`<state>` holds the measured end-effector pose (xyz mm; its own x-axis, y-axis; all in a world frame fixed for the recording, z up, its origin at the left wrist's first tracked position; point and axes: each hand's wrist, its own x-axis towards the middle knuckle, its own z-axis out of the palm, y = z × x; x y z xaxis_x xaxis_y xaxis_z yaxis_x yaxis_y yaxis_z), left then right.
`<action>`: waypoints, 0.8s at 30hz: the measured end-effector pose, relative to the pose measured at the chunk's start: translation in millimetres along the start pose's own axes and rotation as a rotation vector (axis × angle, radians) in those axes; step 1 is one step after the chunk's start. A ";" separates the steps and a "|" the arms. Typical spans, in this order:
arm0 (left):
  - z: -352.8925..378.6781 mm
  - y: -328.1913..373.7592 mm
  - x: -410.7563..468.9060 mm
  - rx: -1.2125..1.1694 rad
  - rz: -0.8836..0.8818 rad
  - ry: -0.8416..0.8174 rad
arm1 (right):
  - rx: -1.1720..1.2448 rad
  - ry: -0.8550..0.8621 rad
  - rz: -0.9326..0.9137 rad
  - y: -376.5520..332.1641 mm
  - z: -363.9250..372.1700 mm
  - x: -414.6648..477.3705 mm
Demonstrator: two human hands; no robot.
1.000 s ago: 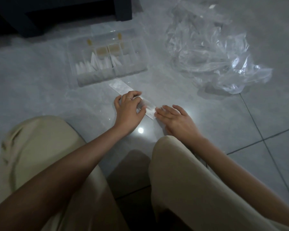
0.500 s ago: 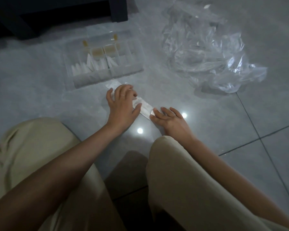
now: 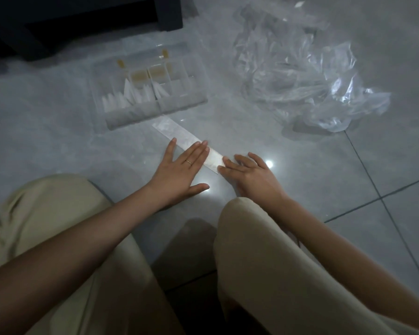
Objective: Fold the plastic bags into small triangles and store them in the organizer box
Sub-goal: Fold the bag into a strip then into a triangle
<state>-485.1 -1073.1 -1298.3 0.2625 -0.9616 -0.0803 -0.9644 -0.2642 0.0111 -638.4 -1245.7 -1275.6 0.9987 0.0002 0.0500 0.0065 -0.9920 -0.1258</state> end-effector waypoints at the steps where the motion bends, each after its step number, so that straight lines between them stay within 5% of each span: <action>1: 0.7 0.0 -0.6 -0.002 -0.006 0.002 | 0.011 0.035 -0.012 3.0 -1.4 0.6; 13: 0.3 2.6 -0.3 -0.096 -0.043 -0.042 | -0.245 0.255 -0.475 49.0 4.8 34.7; 20: 3.3 -2.5 -0.9 -0.092 -0.027 -0.035 | -0.262 0.261 -0.557 51.6 0.6 43.7; 24: 4.6 -2.9 0.4 -0.111 -0.022 -0.005 | -0.145 0.097 -0.494 47.0 -4.1 48.9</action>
<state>-482.3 -1072.4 -1302.9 0.2833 -0.9551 -0.0870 -0.9488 -0.2924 0.1199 -589.5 -1292.9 -1275.0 0.8689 0.4680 0.1612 0.4621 -0.8837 0.0746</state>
